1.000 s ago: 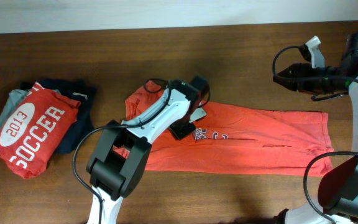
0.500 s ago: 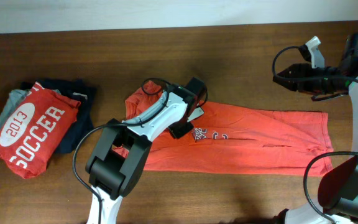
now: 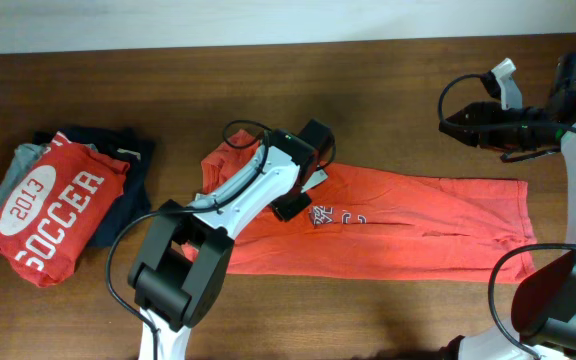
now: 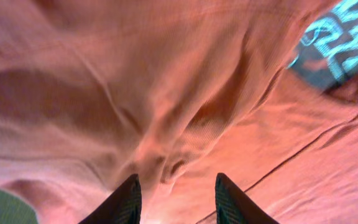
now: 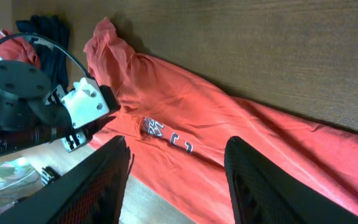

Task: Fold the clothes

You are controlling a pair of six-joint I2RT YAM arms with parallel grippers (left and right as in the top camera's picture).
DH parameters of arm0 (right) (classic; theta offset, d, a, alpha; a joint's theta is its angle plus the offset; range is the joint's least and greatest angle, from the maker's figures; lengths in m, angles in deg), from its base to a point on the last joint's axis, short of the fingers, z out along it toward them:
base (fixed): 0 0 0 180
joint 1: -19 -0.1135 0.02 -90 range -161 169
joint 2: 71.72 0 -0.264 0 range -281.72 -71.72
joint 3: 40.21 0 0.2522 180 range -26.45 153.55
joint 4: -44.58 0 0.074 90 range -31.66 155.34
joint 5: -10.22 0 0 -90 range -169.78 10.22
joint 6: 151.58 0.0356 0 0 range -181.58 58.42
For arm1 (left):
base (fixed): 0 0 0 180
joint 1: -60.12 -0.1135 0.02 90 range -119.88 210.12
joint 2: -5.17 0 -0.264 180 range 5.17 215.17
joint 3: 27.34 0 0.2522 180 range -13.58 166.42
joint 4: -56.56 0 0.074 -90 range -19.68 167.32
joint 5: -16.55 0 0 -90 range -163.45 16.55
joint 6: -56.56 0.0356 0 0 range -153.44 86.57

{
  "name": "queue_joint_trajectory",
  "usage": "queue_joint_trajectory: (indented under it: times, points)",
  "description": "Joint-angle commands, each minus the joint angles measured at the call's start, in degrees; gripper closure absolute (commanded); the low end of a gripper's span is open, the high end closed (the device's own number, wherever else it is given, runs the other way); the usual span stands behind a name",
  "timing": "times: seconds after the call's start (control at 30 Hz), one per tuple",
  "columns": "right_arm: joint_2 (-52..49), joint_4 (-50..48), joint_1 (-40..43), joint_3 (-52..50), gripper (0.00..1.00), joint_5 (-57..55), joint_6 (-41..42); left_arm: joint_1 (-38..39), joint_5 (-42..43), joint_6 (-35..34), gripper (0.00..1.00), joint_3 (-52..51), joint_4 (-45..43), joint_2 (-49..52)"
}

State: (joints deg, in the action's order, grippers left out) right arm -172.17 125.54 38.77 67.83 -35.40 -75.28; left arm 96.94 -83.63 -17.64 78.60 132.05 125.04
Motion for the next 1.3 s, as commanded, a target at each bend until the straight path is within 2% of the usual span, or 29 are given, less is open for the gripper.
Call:
queue_joint_trajectory:
  times: [0.0,0.2,0.77,0.97,1.13,1.27]
  points:
    - [0.87,0.02,-0.26,0.24,0.48,-0.15,-0.15,0.39,1.86,-0.94,0.63,-1.68,-0.94,-1.27]
    - [0.87,0.0,-0.26,0.24,0.48,-0.31,-0.15,1.27,1.84,-0.92,0.69,-3.63,-2.08,-1.27]
    - [0.87,0.09,-0.26,0.24,0.48,-0.31,-0.13,1.38,1.55,-0.39,0.68,-7.78,-13.42,-1.16]
    - [0.87,0.13,-0.26,0.24,0.48,-0.28,-0.13,1.38,1.57,0.81,0.69,-7.78,-13.44,-0.72]
    - [0.87,0.13,-0.26,0.24,0.48,-0.28,-0.13,1.4,1.57,0.79,0.83,-7.69,-11.56,-0.74]
    - [0.87,0.11,-0.26,0.24,0.48,-0.28,-0.13,1.44,1.55,0.79,0.88,-5.57,-6.25,-0.76]
